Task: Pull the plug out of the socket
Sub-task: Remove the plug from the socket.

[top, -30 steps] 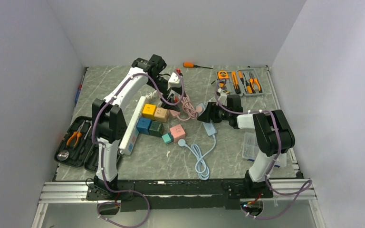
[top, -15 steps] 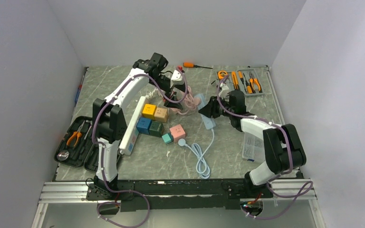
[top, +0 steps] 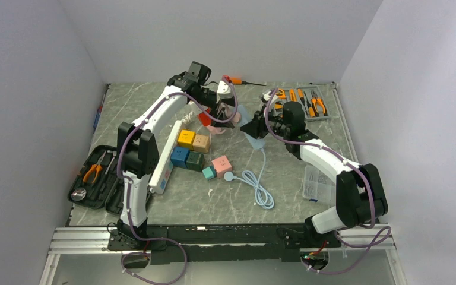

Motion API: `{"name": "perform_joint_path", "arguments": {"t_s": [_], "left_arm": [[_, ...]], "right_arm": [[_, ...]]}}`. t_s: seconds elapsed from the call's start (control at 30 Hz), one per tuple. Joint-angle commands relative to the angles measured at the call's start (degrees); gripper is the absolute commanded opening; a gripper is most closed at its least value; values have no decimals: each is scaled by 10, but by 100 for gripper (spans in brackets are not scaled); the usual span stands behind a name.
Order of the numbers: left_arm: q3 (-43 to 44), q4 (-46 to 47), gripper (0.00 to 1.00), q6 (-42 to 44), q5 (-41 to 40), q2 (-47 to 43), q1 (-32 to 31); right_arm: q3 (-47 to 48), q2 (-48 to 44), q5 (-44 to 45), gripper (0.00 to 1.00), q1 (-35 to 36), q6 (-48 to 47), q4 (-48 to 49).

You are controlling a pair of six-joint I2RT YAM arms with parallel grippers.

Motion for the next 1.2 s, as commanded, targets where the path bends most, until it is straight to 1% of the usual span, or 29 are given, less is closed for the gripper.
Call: {"name": "perform_joint_path", "arguments": {"t_s": [0.0, 0.07, 0.1, 0.13, 0.2, 0.23, 0.3, 0.33, 0.47, 0.6, 0.7, 0.77, 0.83, 0.87, 0.93, 1.0, 1.03, 1.1, 1.17], "left_arm": [[-8, 125, 99, -75, 4, -10, 8], [-15, 142, 99, -87, 6, -21, 16], [-11, 126, 99, -72, 12, -21, 18], [-2, 90, 99, -46, 18, -19, 19], [22, -31, 99, 20, 31, -7, 18], [36, -75, 99, 48, 34, 2, 16], [55, -148, 99, 98, 35, 15, 13], [56, -168, 99, 111, 34, 19, 11], [37, -188, 99, 131, 40, 12, 8], [21, -186, 98, 126, 44, 1, 7], [9, -173, 99, 115, 38, 0, 8], [5, -161, 98, 106, 41, -2, 10], [11, -161, 92, 101, 48, -1, 10], [20, -167, 87, 99, 53, 1, 10], [41, -196, 73, 110, 60, 9, 10], [54, -230, 64, 135, 62, 15, 11], [53, -241, 61, 144, 64, 15, 13], [47, -259, 60, 175, 69, 10, 16], [36, -258, 59, 180, 71, 4, 17]], "right_arm": [[54, -52, -52, 0, 25, -43, 35], [52, -58, -48, 0, 25, -44, 33], [51, -60, -44, 0, 26, -45, 32], [50, -63, -41, 0, 26, -45, 34], [47, -70, -33, 0, 26, -44, 44], [46, -74, -30, 0, 26, -44, 48], [43, -82, -25, 0, 25, -44, 58], [42, -85, -24, 0, 26, -44, 64], [43, -84, -23, 0, 26, -35, 86], [43, -86, -16, 0, 26, -36, 100], [42, -94, -12, 0, 26, -42, 105], [38, -96, -10, 0, 25, -38, 114], [36, -91, -11, 0, 26, -32, 124], [36, -88, -9, 0, 26, -30, 128], [30, -85, -2, 0, 26, -26, 143], [23, -86, 2, 0, 25, -24, 155], [22, -86, 4, 0, 26, -24, 158], [22, -81, 3, 0, 25, -23, 162], [21, -76, 3, 0, 25, -20, 168]]}}
